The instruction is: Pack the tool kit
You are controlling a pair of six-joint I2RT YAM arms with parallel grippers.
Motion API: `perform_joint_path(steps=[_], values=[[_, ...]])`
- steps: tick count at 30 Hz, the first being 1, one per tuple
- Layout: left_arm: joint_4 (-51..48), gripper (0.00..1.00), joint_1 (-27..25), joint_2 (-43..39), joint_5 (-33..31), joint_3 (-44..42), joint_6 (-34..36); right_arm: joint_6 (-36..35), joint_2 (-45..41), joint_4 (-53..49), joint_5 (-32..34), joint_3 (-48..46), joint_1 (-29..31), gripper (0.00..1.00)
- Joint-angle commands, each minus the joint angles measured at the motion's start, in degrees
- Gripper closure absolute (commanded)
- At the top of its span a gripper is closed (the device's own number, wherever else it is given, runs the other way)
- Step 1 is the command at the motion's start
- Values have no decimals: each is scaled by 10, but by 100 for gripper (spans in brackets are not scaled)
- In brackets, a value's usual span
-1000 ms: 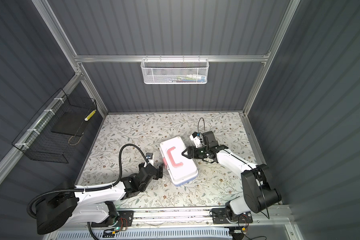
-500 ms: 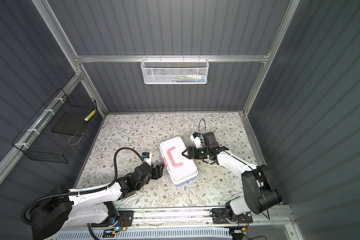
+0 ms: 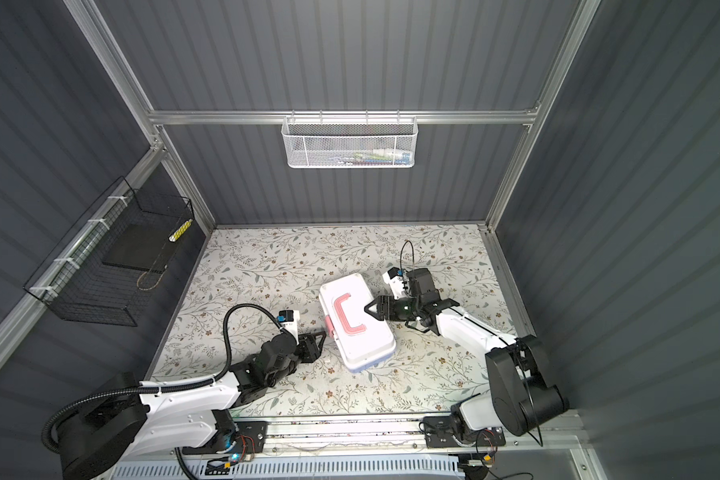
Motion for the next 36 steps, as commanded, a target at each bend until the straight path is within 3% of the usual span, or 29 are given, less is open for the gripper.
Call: perform_joint_path(steps=[1,17,36], values=[[34,42,6,-18,6,-15,-18,6,13,-36,-36,-12,28,34],[168,43,10,1,40,-69,-69,0,20,-44,-34,-5,32,34],[107,42,9,-85,23,-88,-82,-10,30,-56,-33,13,31,34]])
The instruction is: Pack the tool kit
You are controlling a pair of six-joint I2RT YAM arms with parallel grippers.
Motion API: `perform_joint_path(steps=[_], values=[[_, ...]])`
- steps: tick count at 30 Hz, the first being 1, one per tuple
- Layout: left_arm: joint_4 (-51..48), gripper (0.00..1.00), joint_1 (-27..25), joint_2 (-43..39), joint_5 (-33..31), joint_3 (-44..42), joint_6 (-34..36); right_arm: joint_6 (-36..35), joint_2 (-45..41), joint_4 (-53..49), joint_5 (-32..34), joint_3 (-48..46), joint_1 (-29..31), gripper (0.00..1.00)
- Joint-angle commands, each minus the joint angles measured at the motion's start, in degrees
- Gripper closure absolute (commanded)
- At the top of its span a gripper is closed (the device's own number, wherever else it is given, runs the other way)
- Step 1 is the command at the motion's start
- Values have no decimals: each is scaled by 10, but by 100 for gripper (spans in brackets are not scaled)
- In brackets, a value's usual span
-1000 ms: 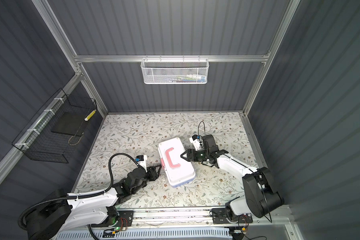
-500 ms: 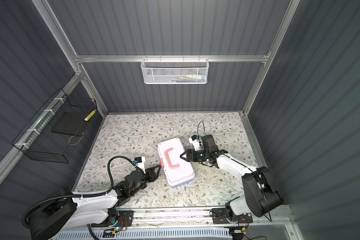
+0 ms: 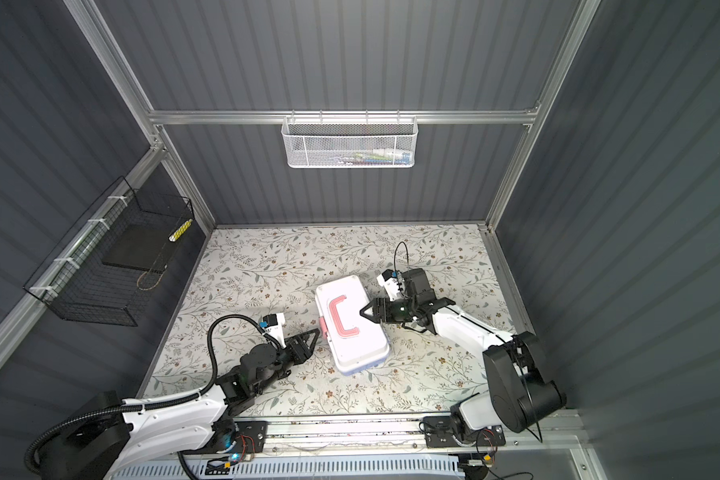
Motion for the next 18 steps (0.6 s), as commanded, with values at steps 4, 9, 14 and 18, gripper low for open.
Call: perform_joint_path(steps=[4,9,14,18], values=[[-9,42,-1,-4,-7,-2,3,-4,18,-41,-16,1,14,34],[-6,43,-1,-4,-5,7,8,-4,18,-41,-16,-2,14,34],[-13,43,-2,3,8,24,10,-4,15,-41,-14,-4,14,34],[11,43,-2,15,12,20,1,-3,16,-38,-16,-4,15,34]])
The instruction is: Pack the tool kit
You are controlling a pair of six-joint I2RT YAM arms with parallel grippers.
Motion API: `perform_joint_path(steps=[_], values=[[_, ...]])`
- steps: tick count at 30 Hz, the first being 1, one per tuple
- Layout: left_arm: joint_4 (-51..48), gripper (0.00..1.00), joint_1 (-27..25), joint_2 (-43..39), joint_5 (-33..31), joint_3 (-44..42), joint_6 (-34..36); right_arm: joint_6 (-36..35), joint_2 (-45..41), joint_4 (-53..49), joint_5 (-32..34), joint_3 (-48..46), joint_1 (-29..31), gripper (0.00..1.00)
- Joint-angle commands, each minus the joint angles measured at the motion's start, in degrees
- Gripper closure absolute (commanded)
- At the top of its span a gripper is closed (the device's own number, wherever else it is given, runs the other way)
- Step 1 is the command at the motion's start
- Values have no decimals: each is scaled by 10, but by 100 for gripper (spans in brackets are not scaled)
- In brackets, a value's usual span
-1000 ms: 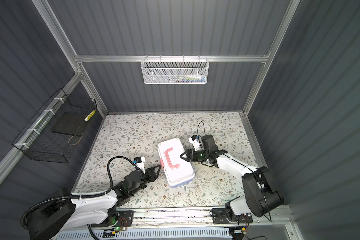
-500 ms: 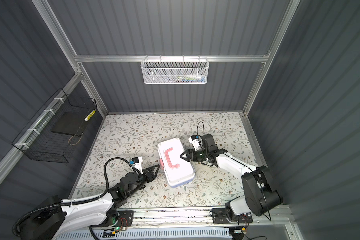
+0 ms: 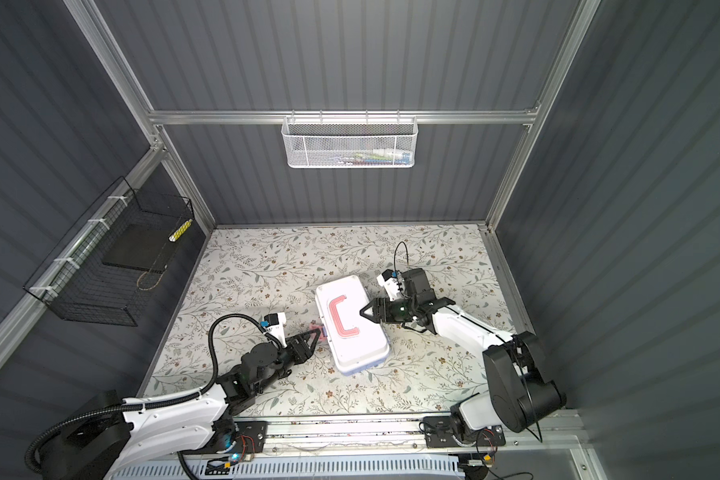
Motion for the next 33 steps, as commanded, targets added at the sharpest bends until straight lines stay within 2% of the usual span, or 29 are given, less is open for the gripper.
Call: perform_joint_path(steps=[1,8,19,22,33], values=[[13,43,-2,9,7,13,1,-4,16,-37,-16,-4,14,34],[27,50,-1,30,18,18,2,-6,17,-39,-14,-5,14,34],[31,50,-1,9,27,16,9,-4,18,-34,-14,-9,14,34],[47,66,-2,10,28,10,8,-3,19,-34,-16,-8,14,34],[37,66,-2,24,36,20,12,-3,22,-33,-16,-7,14,34]])
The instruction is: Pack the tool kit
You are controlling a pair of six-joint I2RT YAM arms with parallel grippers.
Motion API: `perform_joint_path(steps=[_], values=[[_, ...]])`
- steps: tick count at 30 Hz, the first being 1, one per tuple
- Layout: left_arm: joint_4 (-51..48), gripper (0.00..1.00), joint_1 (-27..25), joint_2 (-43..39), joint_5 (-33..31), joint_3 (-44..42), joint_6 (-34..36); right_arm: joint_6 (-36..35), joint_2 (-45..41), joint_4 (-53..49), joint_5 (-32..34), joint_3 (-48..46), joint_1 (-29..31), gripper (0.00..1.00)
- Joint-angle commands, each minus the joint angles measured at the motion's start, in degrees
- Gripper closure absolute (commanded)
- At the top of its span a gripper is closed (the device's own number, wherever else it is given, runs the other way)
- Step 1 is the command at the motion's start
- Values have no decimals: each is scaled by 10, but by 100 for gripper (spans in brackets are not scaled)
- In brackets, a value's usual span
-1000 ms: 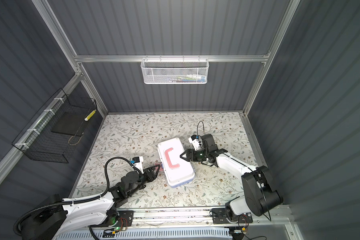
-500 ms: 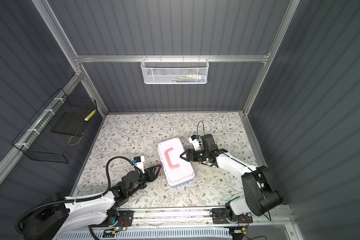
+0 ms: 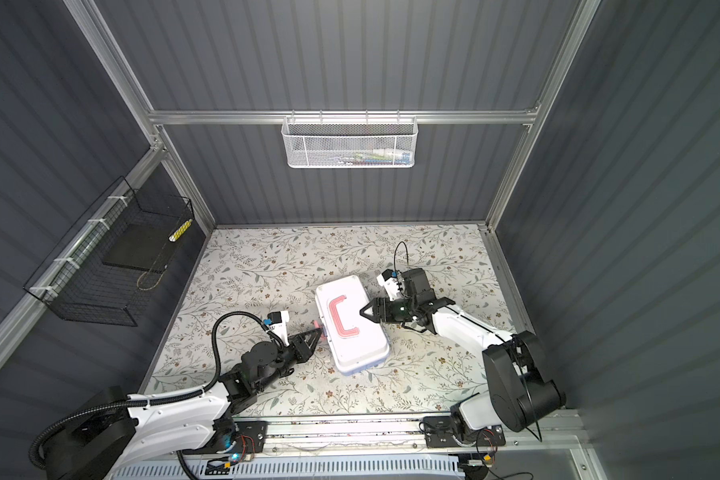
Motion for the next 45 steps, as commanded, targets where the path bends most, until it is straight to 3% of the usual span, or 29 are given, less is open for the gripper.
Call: perform_joint_path(steps=[1,14,20,45], values=[[6,66,-2,9,8,13,8,-3,20,-37,-16,-6,14,35],[12,65,-2,25,14,28,17,-2,18,-37,-16,-8,14,35],[20,73,-2,38,21,32,21,0,19,-32,-15,-12,14,35],[-19,75,-1,67,29,56,22,3,26,-21,-17,-18,14,35]])
